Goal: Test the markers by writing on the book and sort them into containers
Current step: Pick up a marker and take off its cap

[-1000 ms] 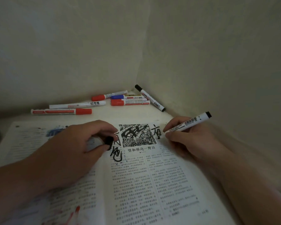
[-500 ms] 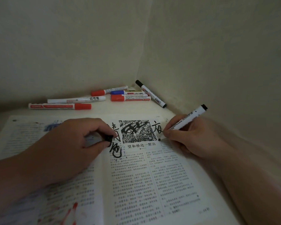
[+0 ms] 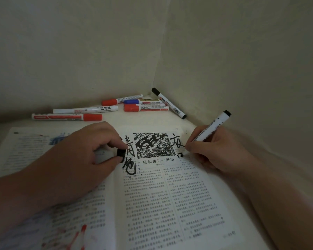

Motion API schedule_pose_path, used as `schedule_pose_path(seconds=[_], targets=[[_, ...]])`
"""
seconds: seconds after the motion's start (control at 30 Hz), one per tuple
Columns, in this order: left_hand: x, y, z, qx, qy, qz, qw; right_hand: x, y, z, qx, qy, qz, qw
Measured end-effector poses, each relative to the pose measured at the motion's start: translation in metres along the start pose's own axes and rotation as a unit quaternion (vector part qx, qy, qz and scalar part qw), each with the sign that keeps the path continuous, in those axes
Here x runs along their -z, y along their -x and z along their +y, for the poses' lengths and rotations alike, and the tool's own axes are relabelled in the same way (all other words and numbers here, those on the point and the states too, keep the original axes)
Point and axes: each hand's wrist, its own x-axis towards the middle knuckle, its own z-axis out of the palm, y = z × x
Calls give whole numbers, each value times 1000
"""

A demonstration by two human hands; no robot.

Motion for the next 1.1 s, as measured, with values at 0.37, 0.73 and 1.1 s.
schedule_pose_path(seconds=[0.37, 0.73, 1.1], targets=[[0, -2, 3, -5, 9, 11, 1000, -1, 0, 0, 10, 13, 2, 1000], [-1, -2, 2, -10, -8, 10, 1000, -1, 1, -1, 10, -11, -12, 1000], [-1, -3, 2, -14, -4, 6, 1000, 0, 3, -2, 20, 7, -20, 1000]])
